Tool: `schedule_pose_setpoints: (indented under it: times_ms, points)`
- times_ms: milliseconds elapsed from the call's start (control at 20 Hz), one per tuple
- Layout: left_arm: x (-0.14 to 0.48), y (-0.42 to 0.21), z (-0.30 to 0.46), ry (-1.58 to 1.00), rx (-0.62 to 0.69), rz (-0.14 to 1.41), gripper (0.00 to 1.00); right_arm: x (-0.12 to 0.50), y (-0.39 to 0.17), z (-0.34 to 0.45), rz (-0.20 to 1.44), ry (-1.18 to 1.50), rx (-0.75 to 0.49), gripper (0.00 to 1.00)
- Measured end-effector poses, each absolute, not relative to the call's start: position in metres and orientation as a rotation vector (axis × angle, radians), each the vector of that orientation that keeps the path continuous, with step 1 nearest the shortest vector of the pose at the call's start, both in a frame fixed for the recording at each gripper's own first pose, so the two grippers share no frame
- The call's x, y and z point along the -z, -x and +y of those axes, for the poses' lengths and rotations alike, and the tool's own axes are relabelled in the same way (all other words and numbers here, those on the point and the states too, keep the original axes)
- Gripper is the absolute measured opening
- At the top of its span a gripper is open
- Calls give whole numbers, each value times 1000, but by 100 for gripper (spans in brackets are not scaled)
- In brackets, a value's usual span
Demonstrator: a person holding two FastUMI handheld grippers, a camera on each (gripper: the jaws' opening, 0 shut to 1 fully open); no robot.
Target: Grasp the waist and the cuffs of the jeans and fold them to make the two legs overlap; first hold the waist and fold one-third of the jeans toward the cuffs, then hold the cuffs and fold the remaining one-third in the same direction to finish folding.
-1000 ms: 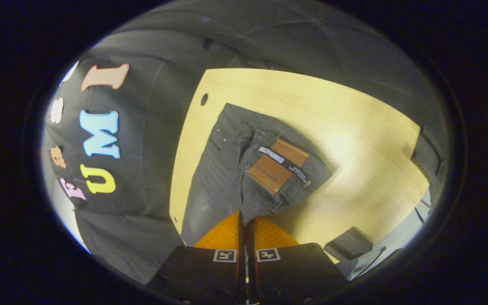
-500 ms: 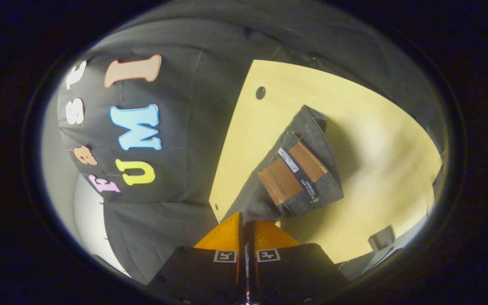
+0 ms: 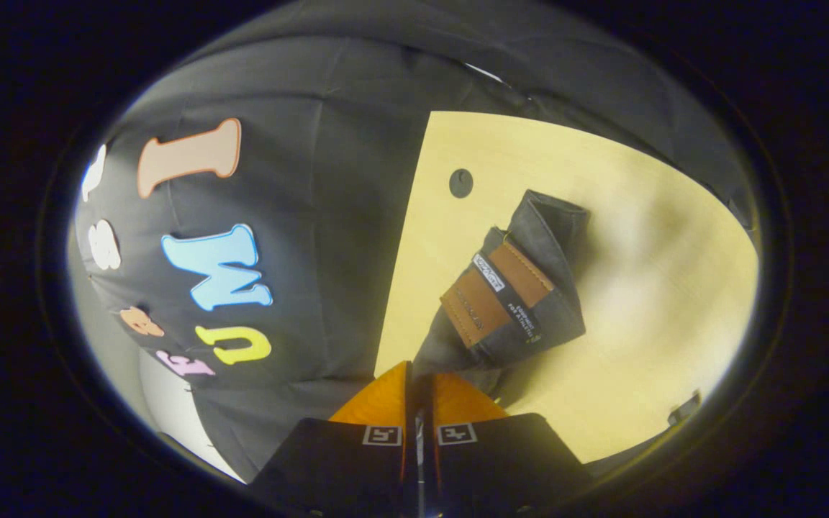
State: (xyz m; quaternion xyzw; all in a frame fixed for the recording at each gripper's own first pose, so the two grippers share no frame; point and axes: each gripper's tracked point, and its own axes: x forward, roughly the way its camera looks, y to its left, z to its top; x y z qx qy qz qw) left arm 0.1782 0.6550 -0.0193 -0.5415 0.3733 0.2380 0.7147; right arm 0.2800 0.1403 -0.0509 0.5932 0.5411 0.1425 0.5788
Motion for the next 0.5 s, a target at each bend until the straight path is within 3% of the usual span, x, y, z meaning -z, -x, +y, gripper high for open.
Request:
schedule_pose_setpoints:
  times_ms: [500]
  points:
    - [78,-240,691,1106,-537,814,11,151,-356,215,1214,-1284,-246,5]
